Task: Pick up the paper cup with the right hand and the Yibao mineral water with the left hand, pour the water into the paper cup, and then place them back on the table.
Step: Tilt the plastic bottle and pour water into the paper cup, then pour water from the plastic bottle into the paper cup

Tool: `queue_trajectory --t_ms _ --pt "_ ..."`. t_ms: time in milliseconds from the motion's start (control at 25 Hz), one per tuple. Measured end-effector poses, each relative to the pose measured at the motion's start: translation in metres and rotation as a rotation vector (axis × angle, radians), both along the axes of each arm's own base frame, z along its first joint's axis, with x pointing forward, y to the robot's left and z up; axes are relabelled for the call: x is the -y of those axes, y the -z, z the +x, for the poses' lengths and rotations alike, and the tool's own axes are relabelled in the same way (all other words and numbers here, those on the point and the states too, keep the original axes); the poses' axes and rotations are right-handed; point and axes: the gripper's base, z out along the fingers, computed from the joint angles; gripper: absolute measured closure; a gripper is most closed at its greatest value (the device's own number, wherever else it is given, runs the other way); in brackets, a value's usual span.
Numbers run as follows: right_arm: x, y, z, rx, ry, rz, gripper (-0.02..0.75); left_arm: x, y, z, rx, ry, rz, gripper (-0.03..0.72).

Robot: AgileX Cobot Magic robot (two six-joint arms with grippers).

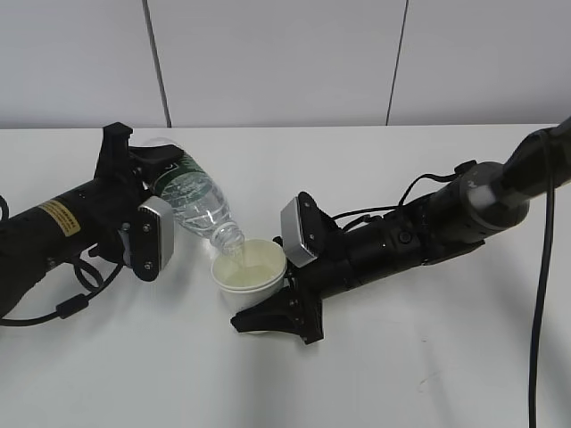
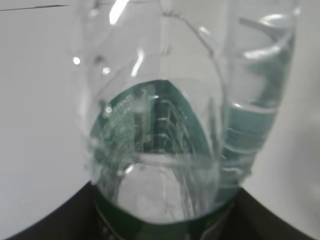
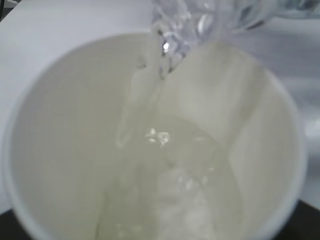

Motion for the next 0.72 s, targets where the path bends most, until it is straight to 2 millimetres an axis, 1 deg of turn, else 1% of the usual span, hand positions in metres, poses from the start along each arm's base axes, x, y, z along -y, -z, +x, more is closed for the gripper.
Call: queue_trajectory --t_ms 440,720 --pt "-0.001 0.0 0.0 -0.009 0.001 0.019 0.246 0.002 -0.008 0.009 0.042 0.001 -0.01 0.336" --pt "-0.004 -0.007 0.01 0.003 0.024 0.028 0.246 0.002 -0.008 0.009 0.045 0.001 -0.011 0.336"
